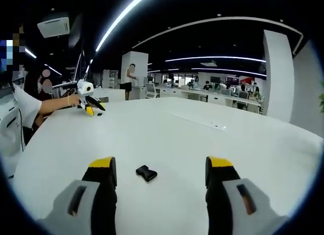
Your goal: Snap the two parts of the plastic buckle together until the buckle closes and remains connected.
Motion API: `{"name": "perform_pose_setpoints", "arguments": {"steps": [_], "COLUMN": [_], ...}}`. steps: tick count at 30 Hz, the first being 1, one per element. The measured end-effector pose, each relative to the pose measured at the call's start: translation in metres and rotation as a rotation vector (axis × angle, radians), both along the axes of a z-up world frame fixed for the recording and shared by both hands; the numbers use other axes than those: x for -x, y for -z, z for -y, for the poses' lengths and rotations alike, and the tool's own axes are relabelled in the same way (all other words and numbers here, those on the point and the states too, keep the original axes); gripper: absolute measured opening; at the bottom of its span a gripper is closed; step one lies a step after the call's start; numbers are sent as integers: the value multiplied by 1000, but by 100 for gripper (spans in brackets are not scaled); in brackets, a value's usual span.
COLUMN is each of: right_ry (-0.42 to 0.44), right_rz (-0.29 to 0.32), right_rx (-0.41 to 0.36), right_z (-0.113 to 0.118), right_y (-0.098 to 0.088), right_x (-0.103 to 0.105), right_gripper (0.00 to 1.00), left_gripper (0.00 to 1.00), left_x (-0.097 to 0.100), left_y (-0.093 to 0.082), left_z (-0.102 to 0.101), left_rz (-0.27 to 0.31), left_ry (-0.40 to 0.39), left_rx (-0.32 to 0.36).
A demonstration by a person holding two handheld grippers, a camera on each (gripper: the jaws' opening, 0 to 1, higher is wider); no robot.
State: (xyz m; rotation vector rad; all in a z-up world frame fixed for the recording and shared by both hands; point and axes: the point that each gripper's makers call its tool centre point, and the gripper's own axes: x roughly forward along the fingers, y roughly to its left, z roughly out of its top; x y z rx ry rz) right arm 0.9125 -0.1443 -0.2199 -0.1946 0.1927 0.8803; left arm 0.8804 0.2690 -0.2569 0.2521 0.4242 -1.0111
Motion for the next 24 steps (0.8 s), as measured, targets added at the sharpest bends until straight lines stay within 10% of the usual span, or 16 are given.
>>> {"name": "perform_pose_setpoints", "arguments": {"steps": [24], "right_ry": [10], "right_rz": [-31], "right_rx": [-11], "right_z": [-1], "right_y": [4], "right_x": [-1], "right_gripper": [72], "left_gripper": [21], "left_x": [-2], "left_y": [7], "left_z": [3], "left_rz": [-43], "left_ry": [9], "left_rx": [4]}}
